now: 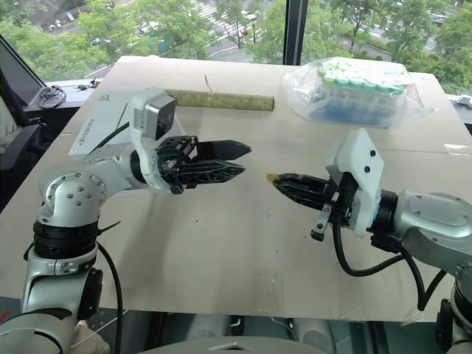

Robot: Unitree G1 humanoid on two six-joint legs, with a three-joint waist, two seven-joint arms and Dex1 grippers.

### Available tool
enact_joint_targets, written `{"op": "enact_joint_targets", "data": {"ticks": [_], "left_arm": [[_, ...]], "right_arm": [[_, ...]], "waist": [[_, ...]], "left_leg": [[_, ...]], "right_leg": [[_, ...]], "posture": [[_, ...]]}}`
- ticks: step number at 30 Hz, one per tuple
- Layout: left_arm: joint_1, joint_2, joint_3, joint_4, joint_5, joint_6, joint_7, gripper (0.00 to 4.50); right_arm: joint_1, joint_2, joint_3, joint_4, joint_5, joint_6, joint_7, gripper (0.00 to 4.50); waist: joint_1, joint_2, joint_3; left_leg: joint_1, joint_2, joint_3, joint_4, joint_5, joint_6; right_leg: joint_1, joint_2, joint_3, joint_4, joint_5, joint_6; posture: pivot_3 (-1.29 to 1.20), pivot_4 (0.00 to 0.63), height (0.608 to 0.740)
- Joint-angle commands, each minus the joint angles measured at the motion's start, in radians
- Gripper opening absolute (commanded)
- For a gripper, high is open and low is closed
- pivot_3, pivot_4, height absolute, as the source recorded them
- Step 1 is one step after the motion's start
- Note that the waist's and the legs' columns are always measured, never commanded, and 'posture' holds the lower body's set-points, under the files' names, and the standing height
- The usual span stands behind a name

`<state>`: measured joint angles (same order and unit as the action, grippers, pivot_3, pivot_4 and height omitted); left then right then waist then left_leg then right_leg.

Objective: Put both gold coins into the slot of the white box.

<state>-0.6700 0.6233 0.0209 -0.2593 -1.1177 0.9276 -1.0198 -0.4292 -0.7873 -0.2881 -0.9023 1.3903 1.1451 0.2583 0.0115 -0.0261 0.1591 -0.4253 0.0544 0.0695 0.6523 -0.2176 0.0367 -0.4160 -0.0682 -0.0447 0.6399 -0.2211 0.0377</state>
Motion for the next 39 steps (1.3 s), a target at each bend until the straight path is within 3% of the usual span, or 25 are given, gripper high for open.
{"op": "enact_joint_targets", "data": {"ticks": [1,5,6,34,37,39], "left_arm": [[-0.02,0.008,-0.009,-0.02,0.021,-0.008,-0.043,2.67],[-0.02,0.006,-0.02,-0.026,0.052,-0.021,-0.069,1.44],[-0.02,0.005,-0.022,-0.029,0.06,-0.026,-0.072,1.35],[-0.027,-0.005,-0.037,-0.002,0.131,-0.044,-0.184,1.35],[-0.026,-0.006,-0.035,-0.001,0.127,-0.039,-0.186,0.02],[-0.025,-0.005,-0.036,0.0,0.127,-0.039,-0.193,0.02]], "right_arm": [[-0.016,-0.044,0.018,0.008,0.042,-0.064,-0.028,0.0],[-0.017,-0.087,0.042,0.018,0.059,-0.113,-0.037,0.0],[-0.018,-0.096,0.047,0.021,0.063,-0.123,-0.039,0.0],[-0.09,-0.211,0.159,0.047,0.137,-0.246,-0.081,0.0],[-0.089,-0.217,0.16,0.046,0.143,-0.25,-0.08,0.0],[-0.086,-0.22,0.16,0.045,0.147,-0.253,-0.079,0.0]], "waist": [[0.0,0.0,0.0],[0.001,0.0,0.0],[0.002,0.0,0.0],[0.002,0.0,0.0],[0.002,0.0,0.0],[0.002,0.0,0.0]], "left_leg": [[0.0,0.0,0.0,0.0,0.0,0.0],[0.0,0.0,0.0,0.001,0.0,0.0],[0.0,0.0,0.0,0.001,0.0,0.0],[-0.002,0.0,0.0,0.001,0.0,0.0],[-0.002,0.0,0.0,0.001,0.0,0.0],[-0.003,0.0,0.0,0.001,0.0,0.0]], "right_leg": [[0.0,0.0,0.0,0.0,0.0,0.0],[0.0,0.0,0.0,0.0,0.0,0.0],[0.0,0.0,0.0,0.0,0.0,0.0],[-0.003,0.0,0.001,0.0,0.0,0.0],[-0.003,0.0,0.001,0.0,0.0,0.0],[-0.003,0.0,0.001,0.0,0.0,0.0]], "posture": [[0.0,0.15,0.74],[0.0,0.15,0.74],[0.0,0.15,0.74],[0.0,0.15,0.74],[0.0,0.15,0.74],[0.0,0.15,0.74]]}}
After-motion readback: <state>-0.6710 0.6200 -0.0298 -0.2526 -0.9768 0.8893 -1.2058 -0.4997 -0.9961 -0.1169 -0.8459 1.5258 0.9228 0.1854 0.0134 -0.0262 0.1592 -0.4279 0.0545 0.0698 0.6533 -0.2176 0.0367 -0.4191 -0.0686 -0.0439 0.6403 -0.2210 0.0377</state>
